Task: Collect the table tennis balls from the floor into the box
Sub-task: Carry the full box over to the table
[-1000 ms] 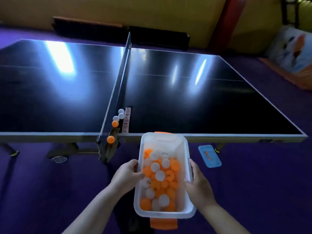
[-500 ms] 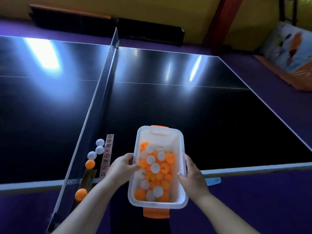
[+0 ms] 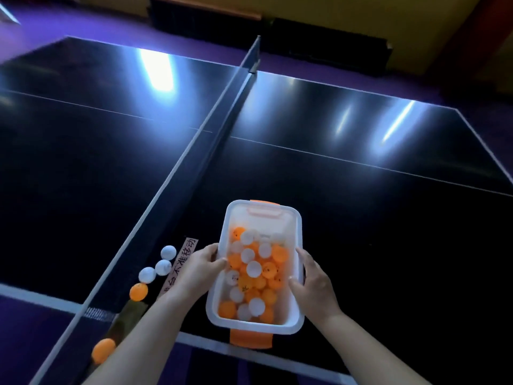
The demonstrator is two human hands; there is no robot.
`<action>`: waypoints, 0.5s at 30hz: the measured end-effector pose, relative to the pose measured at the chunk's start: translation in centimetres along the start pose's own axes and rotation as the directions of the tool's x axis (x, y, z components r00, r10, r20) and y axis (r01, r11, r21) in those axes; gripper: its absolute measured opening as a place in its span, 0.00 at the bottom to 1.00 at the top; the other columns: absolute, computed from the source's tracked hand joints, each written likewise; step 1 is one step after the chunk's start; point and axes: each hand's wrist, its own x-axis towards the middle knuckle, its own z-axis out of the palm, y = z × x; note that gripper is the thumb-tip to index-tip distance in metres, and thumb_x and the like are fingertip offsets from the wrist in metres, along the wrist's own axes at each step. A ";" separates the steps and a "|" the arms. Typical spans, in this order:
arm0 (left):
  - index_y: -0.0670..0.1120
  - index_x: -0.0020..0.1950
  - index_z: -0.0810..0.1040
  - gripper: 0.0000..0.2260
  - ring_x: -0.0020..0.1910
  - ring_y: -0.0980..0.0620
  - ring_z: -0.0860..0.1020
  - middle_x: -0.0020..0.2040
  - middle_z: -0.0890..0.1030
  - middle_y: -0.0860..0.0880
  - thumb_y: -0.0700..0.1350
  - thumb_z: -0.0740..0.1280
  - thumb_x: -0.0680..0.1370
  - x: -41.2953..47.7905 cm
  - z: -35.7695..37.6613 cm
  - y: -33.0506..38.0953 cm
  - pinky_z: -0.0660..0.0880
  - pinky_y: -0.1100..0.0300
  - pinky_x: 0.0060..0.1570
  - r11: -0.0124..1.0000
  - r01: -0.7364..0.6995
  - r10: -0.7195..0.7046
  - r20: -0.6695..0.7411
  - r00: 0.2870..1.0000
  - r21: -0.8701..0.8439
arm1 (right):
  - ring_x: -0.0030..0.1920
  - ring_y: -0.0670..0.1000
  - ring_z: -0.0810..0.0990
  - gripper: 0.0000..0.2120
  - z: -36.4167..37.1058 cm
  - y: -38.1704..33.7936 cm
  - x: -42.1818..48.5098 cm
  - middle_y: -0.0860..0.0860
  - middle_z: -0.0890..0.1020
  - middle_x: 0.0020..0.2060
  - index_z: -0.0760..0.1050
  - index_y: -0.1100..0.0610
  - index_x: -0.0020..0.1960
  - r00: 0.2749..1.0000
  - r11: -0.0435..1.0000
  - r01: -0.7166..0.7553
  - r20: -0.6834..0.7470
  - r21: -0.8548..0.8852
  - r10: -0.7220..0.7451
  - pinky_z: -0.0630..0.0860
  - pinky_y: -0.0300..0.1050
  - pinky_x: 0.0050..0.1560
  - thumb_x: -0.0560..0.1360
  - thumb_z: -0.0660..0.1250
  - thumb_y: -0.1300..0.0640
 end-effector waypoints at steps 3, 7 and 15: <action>0.54 0.58 0.78 0.12 0.46 0.55 0.80 0.45 0.82 0.55 0.43 0.63 0.78 1.3 0.9 1.4 0.78 0.53 0.48 0.999 0.038 -0.040 -0.075 0.996 -0.031 | 0.51 0.44 0.72 0.29 -0.6 0.8 3.2 0.52 0.75 0.60 0.61 0.49 0.72 0.998 0.999 0.045 0.050 0.024 -0.046 0.70 0.35 0.50 0.74 0.66 0.60; 0.57 0.61 0.76 0.14 0.45 0.56 0.78 0.44 0.80 0.58 0.44 0.60 0.79 2.4 2.2 1.9 0.75 0.58 0.44 0.996 0.087 -0.079 -0.201 0.976 0.030 | 0.52 0.47 0.75 0.29 -0.3 1.6 6.0 0.51 0.74 0.59 0.61 0.50 0.72 0.987 0.992 0.124 0.099 0.021 -0.125 0.74 0.39 0.50 0.74 0.66 0.58; 0.54 0.74 0.64 0.20 0.60 0.53 0.75 0.65 0.76 0.53 0.46 0.55 0.82 2.6 3.9 1.5 0.73 0.57 0.56 0.991 0.116 -0.091 -0.292 0.952 0.070 | 0.60 0.49 0.69 0.31 -0.1 2.3 7.1 0.50 0.65 0.62 0.60 0.49 0.73 0.975 0.979 0.191 0.127 -0.066 -0.182 0.71 0.43 0.59 0.72 0.64 0.52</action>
